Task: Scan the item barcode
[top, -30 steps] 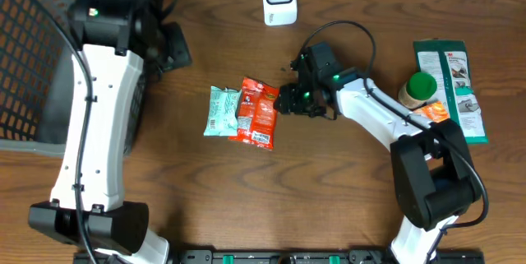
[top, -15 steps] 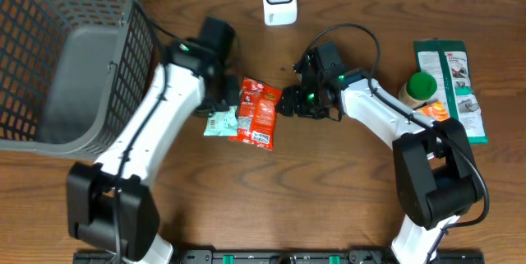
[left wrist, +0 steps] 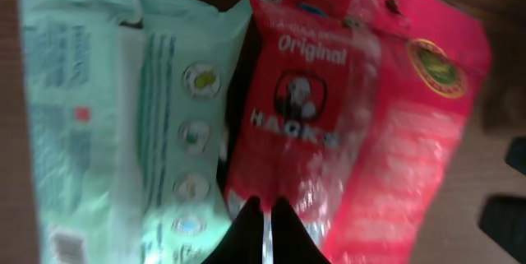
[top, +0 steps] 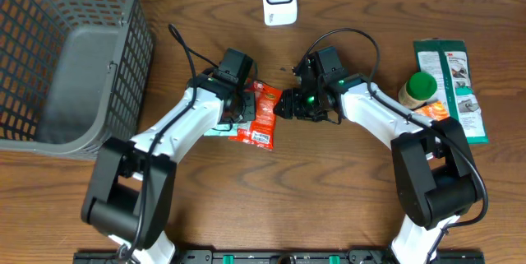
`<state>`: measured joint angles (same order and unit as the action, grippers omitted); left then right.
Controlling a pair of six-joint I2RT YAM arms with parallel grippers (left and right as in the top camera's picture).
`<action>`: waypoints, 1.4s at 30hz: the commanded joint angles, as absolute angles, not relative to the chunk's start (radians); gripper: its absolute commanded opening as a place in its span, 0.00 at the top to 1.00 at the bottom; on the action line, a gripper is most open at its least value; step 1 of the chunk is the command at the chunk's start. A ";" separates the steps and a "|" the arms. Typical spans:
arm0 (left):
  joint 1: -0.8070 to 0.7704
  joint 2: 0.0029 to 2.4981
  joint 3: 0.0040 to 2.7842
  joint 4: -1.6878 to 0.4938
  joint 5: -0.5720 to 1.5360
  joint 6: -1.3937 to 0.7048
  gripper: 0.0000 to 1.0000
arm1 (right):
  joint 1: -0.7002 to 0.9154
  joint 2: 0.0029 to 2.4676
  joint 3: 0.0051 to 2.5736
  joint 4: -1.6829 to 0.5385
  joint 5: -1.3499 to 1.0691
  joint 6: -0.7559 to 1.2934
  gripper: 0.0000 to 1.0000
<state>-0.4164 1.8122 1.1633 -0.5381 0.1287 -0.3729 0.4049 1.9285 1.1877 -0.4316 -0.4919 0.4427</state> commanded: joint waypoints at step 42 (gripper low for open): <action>-0.388 1.402 1.193 -0.575 0.127 -0.352 0.40 | 0.340 1.783 1.162 -0.403 -0.614 0.143 0.99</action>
<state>-0.4160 1.5146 1.1873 -0.5652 0.1329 -0.3634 0.3439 1.8729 1.1606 -0.3779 -0.7341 0.2348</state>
